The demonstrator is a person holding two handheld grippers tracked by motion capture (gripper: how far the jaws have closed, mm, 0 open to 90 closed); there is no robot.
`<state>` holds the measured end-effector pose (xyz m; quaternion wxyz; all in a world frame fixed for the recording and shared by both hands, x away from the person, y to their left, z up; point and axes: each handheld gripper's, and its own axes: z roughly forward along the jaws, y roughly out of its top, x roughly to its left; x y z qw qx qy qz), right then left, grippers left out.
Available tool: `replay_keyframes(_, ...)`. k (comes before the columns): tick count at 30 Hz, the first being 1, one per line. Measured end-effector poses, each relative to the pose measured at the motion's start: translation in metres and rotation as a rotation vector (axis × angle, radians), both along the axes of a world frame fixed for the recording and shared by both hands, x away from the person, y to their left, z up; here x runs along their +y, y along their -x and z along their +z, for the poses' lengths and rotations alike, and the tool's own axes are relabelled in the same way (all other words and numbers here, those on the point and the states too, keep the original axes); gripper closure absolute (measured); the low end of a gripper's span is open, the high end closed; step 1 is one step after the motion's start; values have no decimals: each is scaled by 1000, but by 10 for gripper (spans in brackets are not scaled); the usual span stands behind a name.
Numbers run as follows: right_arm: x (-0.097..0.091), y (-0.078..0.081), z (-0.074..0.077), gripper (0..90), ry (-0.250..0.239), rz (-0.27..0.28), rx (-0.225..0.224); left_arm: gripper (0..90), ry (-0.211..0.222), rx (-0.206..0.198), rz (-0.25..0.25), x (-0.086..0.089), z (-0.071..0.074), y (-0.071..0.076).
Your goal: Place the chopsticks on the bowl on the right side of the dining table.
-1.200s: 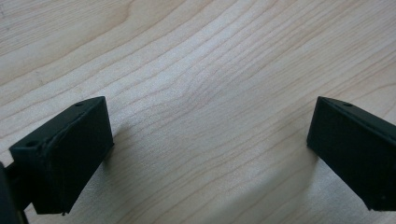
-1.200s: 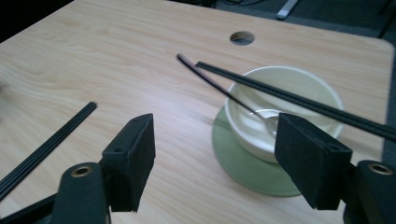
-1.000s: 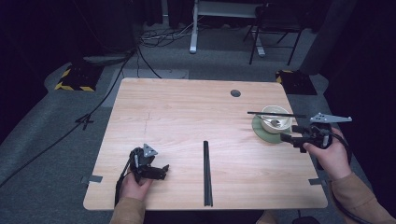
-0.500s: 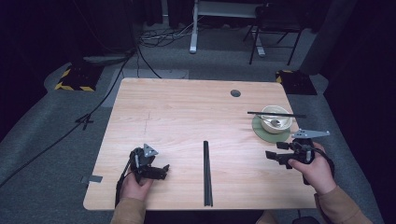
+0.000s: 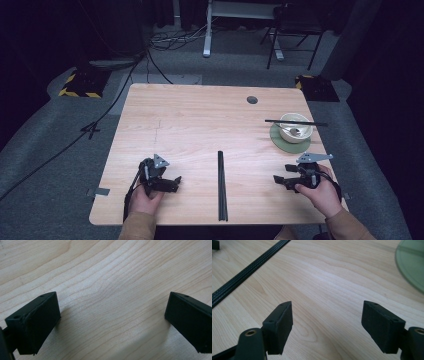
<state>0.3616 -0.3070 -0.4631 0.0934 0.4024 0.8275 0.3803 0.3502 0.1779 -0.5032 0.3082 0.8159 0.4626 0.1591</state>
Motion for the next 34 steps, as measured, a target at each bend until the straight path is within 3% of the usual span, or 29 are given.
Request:
replay_keyframes(7,10,11,-22,257,29,11,-53,3,0,0,1,0,0,0)
replay_keyframes(12,14,16,-30,257,36,18,-80,3,1,-5,3,0,0,0)
replay_keyframes(13,16,18,-33,257,49,8,-105,3,1,-3,2,0,0,0)
replay_keyframes(19,18,22,-40,229,89,-9,-143,3,0,0,0,0,0,0)
replay_keyframes(22,19,23,-40,212,86,-13,-142,3,-1,-2,1,0,0,0)
replay_keyframes(25,19,23,-41,119,96,37,-138,3,0,-3,3,0,0,0)
replay_keyframes(30,19,24,-41,110,101,50,-133,3,-1,-2,2,0,0,0)
replay_keyframes(34,21,23,-42,45,103,56,-126,3,-1,-2,2,0,0,0)
